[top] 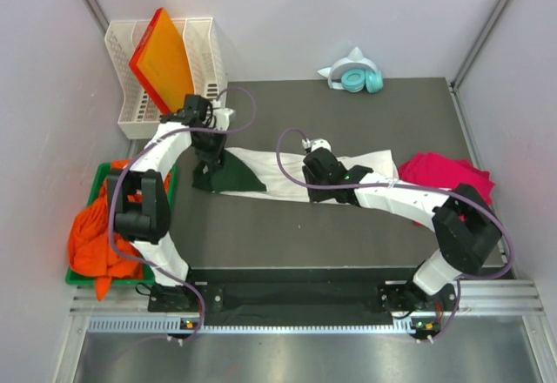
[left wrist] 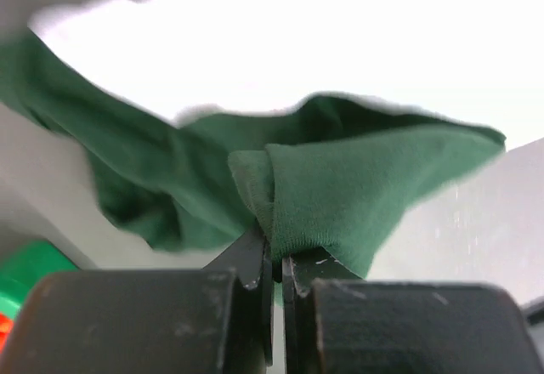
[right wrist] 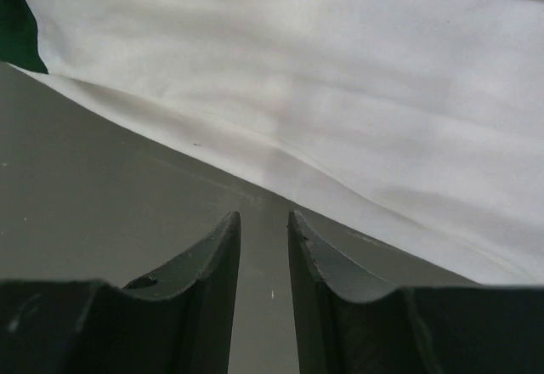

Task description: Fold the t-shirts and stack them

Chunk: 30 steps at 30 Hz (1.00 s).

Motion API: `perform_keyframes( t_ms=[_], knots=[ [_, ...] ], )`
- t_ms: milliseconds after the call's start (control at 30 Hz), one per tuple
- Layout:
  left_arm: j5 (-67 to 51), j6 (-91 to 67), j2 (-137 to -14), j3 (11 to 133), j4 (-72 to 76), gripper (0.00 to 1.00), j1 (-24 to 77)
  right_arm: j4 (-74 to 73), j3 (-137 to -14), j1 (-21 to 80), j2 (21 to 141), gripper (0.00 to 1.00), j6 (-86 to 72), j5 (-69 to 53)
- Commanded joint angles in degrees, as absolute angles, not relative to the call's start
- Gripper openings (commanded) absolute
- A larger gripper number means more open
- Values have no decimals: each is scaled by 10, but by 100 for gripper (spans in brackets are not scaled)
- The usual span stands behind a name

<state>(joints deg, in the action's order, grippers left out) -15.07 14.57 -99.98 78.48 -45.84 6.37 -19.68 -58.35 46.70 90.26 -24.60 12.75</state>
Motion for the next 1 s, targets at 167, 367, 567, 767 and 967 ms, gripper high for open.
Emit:
perform_keyframes(
  t_ms=[167, 367, 567, 767, 967],
  knots=[
    [-149, 99, -1078, 913, -395, 0, 75, -182, -570, 462, 876, 29, -258, 128],
    [-137, 97, -1128, 921, -399, 0, 98, -190, -583, 465, 882, 29, -258, 128],
    [-134, 109, -1089, 894, -407, 0, 104, -198, -582, 464, 876, 29, -255, 138],
    [-133, 120, -977, 848, -434, 0, 103, -196, -577, 465, 876, 29, -257, 141],
    [-144, 118, -872, 763, -461, 0, 103, -195, -591, 464, 889, 29, -251, 138]
  ],
)
